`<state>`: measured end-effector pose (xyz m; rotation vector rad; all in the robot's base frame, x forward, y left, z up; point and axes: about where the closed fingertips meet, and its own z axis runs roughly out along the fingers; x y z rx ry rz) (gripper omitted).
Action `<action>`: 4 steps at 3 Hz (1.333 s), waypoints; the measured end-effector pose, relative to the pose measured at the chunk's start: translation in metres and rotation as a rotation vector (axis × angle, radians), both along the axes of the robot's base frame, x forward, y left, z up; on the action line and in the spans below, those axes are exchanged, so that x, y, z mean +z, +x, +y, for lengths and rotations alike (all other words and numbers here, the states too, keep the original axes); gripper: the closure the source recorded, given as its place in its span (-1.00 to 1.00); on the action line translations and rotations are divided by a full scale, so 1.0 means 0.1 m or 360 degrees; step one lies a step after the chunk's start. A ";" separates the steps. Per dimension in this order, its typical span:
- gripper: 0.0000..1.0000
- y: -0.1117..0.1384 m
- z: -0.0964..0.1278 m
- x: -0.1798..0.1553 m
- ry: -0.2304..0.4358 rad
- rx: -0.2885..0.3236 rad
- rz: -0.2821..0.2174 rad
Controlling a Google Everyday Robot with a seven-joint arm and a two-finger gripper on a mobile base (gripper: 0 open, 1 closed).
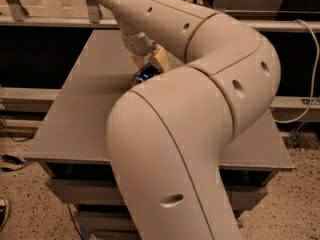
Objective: Knock pepsi can over
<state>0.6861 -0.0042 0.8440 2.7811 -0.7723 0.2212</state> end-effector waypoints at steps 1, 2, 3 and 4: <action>-1.00 0.01 -0.04 0.02 0.0002 0.0023 0.0019; -1.00 0.06 -0.08 0.08 0.0082 0.0007 0.0030; -1.00 0.07 -0.10 0.11 0.0127 -0.0013 0.0037; -1.00 0.09 -0.17 0.14 0.0296 -0.0115 0.0056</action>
Offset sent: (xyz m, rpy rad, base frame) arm -0.0447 -0.0365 0.0327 -0.0239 0.2339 -0.0645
